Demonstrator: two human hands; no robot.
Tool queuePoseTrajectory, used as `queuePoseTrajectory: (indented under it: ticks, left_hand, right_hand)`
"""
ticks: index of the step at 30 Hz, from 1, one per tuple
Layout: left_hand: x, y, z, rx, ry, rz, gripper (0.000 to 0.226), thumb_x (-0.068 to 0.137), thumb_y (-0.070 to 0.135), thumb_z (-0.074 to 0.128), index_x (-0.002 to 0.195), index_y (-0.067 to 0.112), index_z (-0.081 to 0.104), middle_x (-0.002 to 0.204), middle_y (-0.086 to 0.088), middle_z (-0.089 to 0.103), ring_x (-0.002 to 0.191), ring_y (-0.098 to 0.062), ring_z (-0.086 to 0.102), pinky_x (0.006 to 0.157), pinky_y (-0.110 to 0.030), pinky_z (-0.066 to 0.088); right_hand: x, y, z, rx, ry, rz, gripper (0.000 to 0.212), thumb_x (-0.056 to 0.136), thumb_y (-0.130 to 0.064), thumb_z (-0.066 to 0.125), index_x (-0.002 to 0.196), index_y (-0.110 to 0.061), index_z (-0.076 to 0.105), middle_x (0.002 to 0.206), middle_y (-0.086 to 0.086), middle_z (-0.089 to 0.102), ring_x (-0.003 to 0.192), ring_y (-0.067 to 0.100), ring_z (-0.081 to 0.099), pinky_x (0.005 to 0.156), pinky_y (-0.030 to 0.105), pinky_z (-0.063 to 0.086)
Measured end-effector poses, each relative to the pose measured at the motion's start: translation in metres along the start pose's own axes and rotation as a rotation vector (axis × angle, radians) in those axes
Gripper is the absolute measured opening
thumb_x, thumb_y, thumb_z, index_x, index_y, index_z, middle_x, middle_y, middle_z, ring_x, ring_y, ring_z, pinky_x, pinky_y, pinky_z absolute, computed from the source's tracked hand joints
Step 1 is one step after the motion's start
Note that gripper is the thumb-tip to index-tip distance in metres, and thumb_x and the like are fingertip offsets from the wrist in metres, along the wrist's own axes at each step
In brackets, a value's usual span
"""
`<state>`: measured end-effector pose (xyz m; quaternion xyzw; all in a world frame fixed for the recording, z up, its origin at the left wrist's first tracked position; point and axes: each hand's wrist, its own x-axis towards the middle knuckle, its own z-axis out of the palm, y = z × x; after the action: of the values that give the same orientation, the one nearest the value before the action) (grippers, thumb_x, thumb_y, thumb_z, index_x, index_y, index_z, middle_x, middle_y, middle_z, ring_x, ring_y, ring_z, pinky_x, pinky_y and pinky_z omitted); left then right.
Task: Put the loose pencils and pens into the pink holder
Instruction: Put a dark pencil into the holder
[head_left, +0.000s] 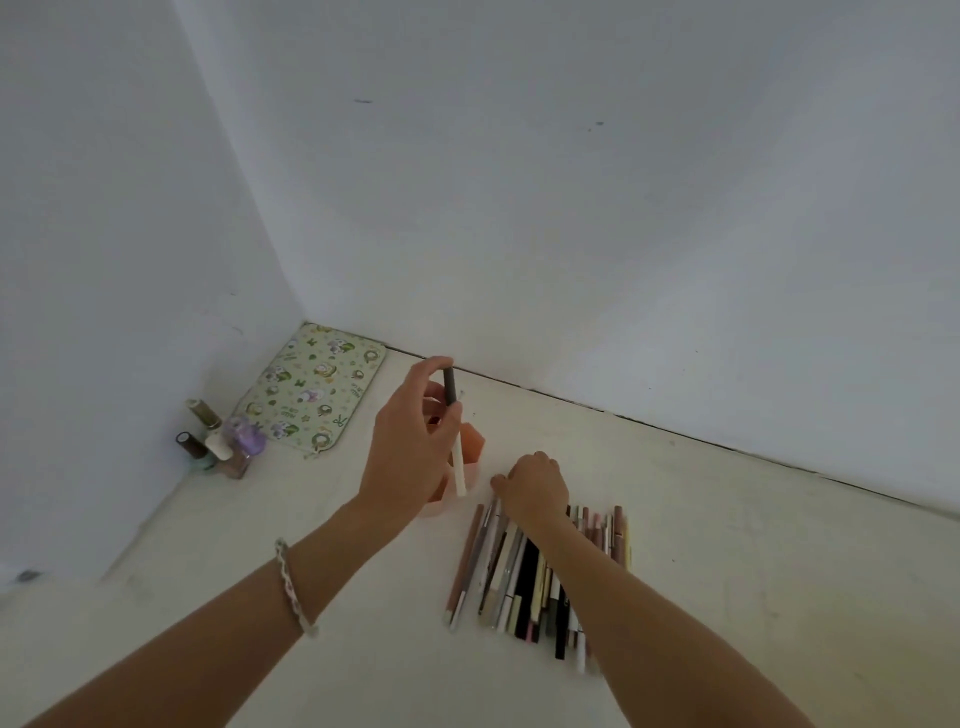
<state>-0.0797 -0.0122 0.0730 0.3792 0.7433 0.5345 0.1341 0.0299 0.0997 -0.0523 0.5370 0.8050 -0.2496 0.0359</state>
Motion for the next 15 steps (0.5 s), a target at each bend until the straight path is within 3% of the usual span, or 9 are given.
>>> queuePoseTrajectory:
  ticks: [3, 7, 10, 15]
  left_hand:
    - [0.008, 0.002, -0.01, -0.047, 0.072, 0.026, 0.038, 0.093, 0.007, 0.062, 0.123, 0.029, 0.053, 0.092, 0.014, 0.062, 0.083, 0.005, 0.064, 0.068, -0.011, 0.054]
    - [0.034, 0.003, -0.03, -0.065, 0.242, 0.062, 0.04, 0.093, 0.005, 0.062, 0.125, 0.027, 0.052, 0.095, 0.006, 0.065, 0.083, 0.0, 0.065, 0.065, -0.008, 0.051]
    - [0.05, -0.002, -0.039, -0.061, 0.329, 0.059, 0.039, 0.093, 0.007, 0.061, 0.125, 0.027, 0.05, 0.094, 0.009, 0.062, 0.083, -0.003, 0.065, 0.068, -0.013, 0.054]
    - [0.046, -0.026, -0.025, 0.116, 0.248, 0.014, 0.037, 0.093, 0.011, 0.061, 0.123, 0.028, 0.048, 0.093, 0.011, 0.062, 0.083, -0.004, 0.064, 0.074, -0.023, 0.054]
  right_hand:
    - [0.003, -0.002, -0.017, 0.29, 0.0, 0.08, 0.024, 0.088, -0.027, 0.053, 0.072, -0.01, 0.051, 0.068, 0.003, 0.051, 0.059, 0.019, 0.049, 0.053, 0.025, 0.038]
    - [0.004, 0.002, -0.064, 0.602, 0.187, 0.027, 0.01, 0.094, -0.016, 0.048, 0.093, -0.007, 0.053, 0.082, 0.008, 0.063, 0.06, 0.014, 0.052, 0.05, 0.025, 0.038]
    - [0.0, -0.001, -0.103, 0.796, 0.382, -0.017, 0.006, 0.096, -0.012, 0.048, 0.097, -0.012, 0.054, 0.075, 0.003, 0.065, 0.058, 0.011, 0.056, 0.049, 0.019, 0.043]
    - [-0.006, -0.02, -0.142, 1.071, 0.501, 0.007, 0.006, 0.095, -0.009, 0.049, 0.093, -0.012, 0.055, 0.077, 0.007, 0.069, 0.061, 0.016, 0.062, 0.059, 0.028, 0.049]
